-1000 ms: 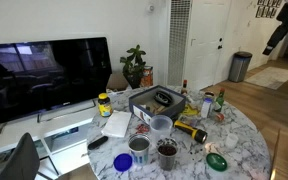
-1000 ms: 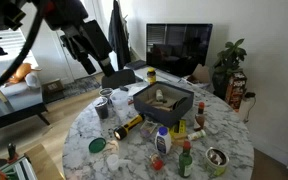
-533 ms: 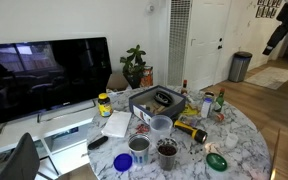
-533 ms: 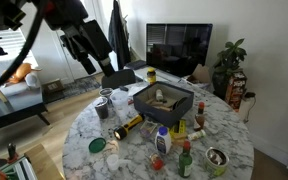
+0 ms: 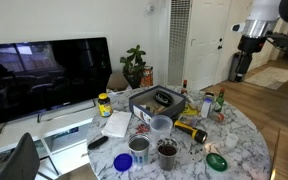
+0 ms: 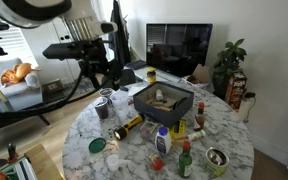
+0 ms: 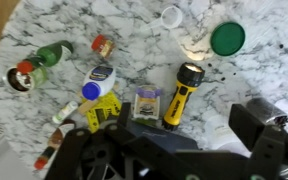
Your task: Turn off the black and yellow torch.
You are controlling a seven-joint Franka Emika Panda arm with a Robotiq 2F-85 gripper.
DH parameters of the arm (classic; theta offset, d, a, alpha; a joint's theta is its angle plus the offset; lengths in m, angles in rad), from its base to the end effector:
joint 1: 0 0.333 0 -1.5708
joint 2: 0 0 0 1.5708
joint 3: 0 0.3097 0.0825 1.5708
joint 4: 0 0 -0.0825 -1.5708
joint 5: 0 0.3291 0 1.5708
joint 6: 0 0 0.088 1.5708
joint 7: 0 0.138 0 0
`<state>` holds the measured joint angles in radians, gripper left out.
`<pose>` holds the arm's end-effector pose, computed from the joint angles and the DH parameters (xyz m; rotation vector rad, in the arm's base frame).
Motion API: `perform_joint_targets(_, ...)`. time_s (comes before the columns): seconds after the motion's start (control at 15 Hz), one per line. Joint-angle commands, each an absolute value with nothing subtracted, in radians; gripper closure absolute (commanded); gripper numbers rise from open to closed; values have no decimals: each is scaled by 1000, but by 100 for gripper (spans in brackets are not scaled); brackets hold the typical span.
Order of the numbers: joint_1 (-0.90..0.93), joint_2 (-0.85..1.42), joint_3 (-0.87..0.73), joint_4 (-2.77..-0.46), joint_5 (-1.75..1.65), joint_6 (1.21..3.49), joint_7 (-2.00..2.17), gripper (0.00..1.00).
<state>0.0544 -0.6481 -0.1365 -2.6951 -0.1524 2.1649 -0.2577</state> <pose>0.3121 -0.0345 0.4236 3.0416 0.4231 0.1648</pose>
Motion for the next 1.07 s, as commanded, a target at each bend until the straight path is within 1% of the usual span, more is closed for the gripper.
perform_joint_targets(0.0,142,-391,-144,-2645,-53,2259,-371,0)
perform_joint_targets(0.33,198,-84,-125,-2568,108,2298,-585,0)
perform_joint_targets(0.53,168,79,-69,-2467,171,2227,-710,0)
perform_joint_targets(0.6,140,-41,-50,-2559,127,2278,-630,0)
perform_joint_targets(0.8,128,71,-22,-2487,142,2266,-669,0)
perform_joint_targets(1.0,125,84,-20,-2469,141,2253,-674,0)
